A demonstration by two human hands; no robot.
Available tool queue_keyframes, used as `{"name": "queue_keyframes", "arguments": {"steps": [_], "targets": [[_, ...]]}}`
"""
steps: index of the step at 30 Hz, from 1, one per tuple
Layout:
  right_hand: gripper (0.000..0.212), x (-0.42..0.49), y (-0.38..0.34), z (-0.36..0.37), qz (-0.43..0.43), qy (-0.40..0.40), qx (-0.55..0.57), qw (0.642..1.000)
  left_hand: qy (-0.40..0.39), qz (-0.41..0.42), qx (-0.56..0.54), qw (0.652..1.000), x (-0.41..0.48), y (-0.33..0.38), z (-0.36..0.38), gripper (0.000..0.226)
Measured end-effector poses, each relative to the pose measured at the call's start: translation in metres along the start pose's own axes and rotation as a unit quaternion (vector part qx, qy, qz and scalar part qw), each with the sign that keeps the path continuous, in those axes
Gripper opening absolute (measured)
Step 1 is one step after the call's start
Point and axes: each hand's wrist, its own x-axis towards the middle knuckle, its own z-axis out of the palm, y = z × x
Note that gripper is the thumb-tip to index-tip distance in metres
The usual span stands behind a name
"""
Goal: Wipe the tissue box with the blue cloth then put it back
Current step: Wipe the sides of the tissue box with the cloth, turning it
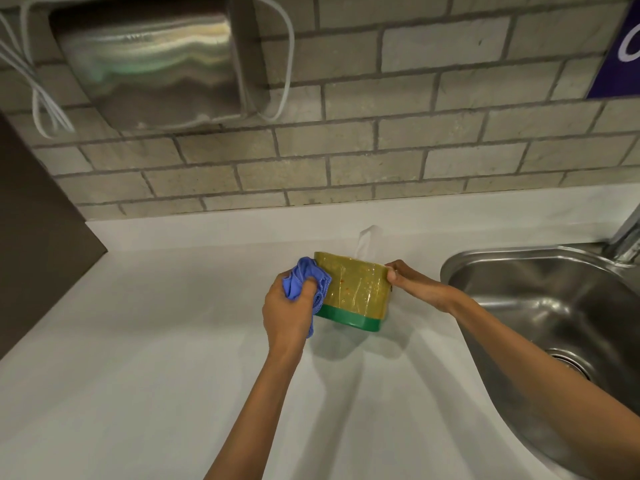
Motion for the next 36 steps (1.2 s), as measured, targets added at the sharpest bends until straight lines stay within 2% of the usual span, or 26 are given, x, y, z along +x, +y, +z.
{"name": "queue_keyframes", "arguments": {"steps": [2,4,5,8,9,11,12,14,15,16,19,20,24,28,30,33,34,36], "targets": [[0.147,0.003,-0.002,0.000,-0.007,-0.006,-0.007,1.000,0.016,0.015,0.024,0.999,-0.003,-0.001,0.003,0.022],[0.140,0.005,-0.003,-0.001,0.000,-0.008,0.015,1.000,0.018,0.046,0.043,0.998,-0.008,-0.001,0.007,0.027],[0.125,0.005,-0.002,-0.002,0.009,-0.012,0.023,1.000,0.012,0.067,0.050,0.996,-0.011,-0.001,0.008,0.028],[0.055,0.008,0.002,-0.003,0.024,-0.019,0.052,0.998,-0.007,0.137,0.115,0.984,-0.020,-0.007,0.011,0.054],[0.045,0.008,0.003,-0.004,0.030,-0.015,0.046,0.998,-0.006,0.158,0.139,0.978,-0.020,-0.010,0.011,0.061],[0.049,0.006,0.002,-0.004,0.040,-0.008,0.040,0.998,0.007,0.189,0.161,0.969,-0.021,-0.014,0.011,0.058],[0.066,0.004,-0.002,-0.003,0.041,-0.011,0.041,0.998,0.015,0.199,0.164,0.966,-0.020,-0.015,0.012,0.054],[0.121,0.001,-0.009,-0.003,0.026,-0.010,0.036,0.999,0.024,0.219,0.177,0.959,-0.020,-0.017,0.013,0.049],[0.138,0.001,-0.010,-0.004,0.025,-0.011,0.035,0.999,0.024,0.231,0.186,0.955,-0.020,-0.017,0.014,0.048],[0.139,0.002,-0.010,-0.004,0.023,-0.015,0.037,0.999,0.021,0.245,0.194,0.950,-0.020,-0.018,0.013,0.047],[0.093,0.008,-0.007,-0.004,0.028,-0.019,0.066,0.997,0.002,0.272,0.213,0.938,-0.017,-0.016,0.011,0.050],[0.085,0.008,-0.005,-0.004,0.030,-0.017,0.069,0.997,-0.003,0.277,0.225,0.934,-0.016,-0.014,0.011,0.051],[0.069,0.011,-0.004,-0.004,0.039,-0.012,0.070,0.997,-0.022,0.333,0.314,0.889,-0.022,-0.001,0.022,0.050],[0.071,0.013,-0.005,-0.003,0.030,-0.006,0.078,0.996,-0.057,0.390,0.368,0.842,-0.027,-0.004,0.019,0.048],[0.075,0.013,-0.006,-0.003,0.028,-0.006,0.076,0.997,-0.050,0.391,0.354,0.848,-0.025,-0.010,0.010,0.044],[0.066,0.013,-0.006,-0.004,0.021,-0.011,0.081,0.996,0.001,0.331,0.310,0.891,-0.023,-0.006,0.011,0.043],[0.061,0.014,-0.005,-0.004,0.020,-0.011,0.083,0.996,0.007,0.323,0.313,0.893,-0.023,-0.002,0.016,0.044],[0.054,0.015,-0.004,-0.005,0.019,-0.007,0.083,0.996,-0.006,0.346,0.340,0.875,-0.026,0.003,0.026,0.046]]}}
